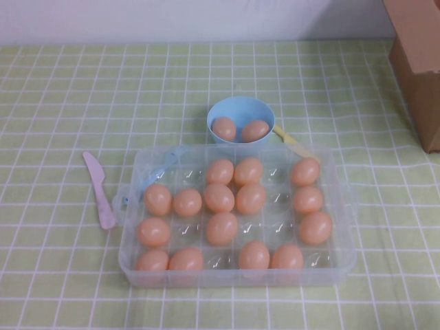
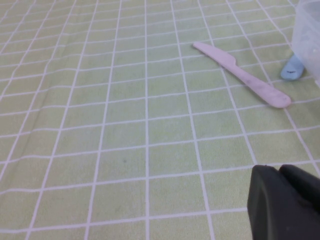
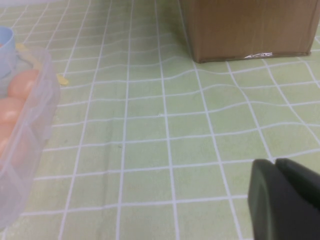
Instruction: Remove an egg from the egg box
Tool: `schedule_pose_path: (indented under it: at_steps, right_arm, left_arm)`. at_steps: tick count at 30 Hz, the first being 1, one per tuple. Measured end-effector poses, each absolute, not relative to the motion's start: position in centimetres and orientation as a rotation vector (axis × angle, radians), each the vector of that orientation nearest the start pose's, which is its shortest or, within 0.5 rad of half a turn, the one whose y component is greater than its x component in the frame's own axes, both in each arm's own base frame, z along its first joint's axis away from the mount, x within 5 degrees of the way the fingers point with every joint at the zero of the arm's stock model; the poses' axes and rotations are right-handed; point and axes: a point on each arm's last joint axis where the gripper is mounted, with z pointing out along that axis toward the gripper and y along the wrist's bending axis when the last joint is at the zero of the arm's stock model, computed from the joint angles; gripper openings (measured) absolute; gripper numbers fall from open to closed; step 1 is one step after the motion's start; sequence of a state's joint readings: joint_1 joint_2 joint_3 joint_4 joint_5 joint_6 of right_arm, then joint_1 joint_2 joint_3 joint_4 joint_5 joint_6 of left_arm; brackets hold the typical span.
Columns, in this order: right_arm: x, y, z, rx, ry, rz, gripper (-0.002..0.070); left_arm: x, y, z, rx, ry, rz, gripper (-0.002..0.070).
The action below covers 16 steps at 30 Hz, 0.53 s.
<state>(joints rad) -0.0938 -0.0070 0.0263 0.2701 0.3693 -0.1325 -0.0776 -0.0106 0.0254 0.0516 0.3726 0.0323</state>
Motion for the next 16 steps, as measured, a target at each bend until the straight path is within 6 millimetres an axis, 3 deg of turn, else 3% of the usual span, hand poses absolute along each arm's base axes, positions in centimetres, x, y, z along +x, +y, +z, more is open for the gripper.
schedule_pose_path:
  at_steps: [16]
  right_arm:
    - [5.39,-0.17,17.51,0.152,1.824,0.039,-0.0019]
  left_arm:
    - [5.26,-0.24,17.17,0.135,1.866,0.019,-0.0005]
